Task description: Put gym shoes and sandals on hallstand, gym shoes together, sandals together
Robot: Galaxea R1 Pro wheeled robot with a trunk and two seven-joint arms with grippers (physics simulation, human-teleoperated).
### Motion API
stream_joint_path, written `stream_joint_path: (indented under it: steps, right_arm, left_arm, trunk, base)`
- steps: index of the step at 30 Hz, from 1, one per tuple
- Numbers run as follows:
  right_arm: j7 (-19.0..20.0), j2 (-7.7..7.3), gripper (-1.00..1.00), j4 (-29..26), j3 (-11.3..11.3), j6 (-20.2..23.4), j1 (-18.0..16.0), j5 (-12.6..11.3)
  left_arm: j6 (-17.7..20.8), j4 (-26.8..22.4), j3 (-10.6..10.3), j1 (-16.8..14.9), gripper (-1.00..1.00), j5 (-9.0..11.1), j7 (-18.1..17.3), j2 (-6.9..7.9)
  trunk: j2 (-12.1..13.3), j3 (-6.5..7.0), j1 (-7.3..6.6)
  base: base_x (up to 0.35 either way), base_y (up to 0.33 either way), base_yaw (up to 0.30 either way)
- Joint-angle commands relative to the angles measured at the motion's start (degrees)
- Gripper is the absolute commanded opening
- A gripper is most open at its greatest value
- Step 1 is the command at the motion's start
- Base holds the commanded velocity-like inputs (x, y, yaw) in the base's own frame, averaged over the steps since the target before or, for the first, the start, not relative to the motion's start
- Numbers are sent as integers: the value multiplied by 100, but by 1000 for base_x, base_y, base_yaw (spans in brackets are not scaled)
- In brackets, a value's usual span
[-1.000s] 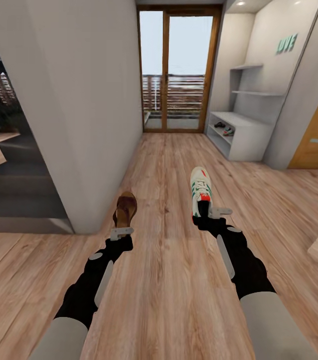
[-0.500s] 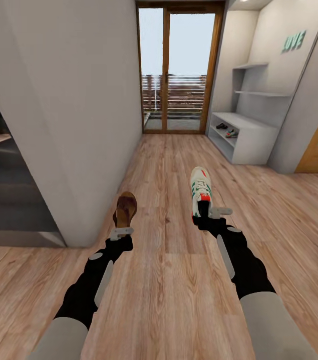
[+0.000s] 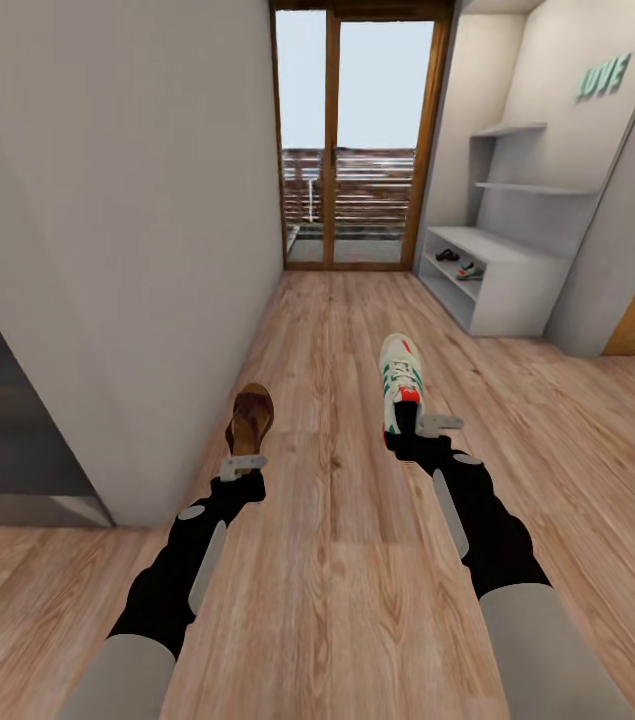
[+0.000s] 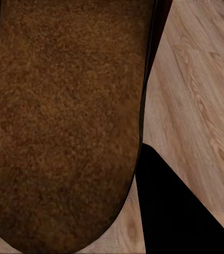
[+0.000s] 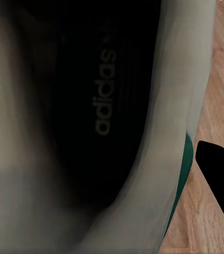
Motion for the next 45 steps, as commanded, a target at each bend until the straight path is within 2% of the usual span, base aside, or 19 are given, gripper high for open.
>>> stream_joint_path:
  steps: [1,45]
  right_arm:
    - [9,5,-100,-8,-15,30,-4,-3]
    - [9,5,-100,-8,-12,30,-1,0]
  left_arm:
    - [36,-10,8,-2,-100,6,-23,-2]
    - [36,-10,8,-2,-100,6,-25,-2]
  trunk:
    - [-2,-5,2]
    - [-2,-5,2]
  base:
    - [347,0,0]
    - [347,0,0]
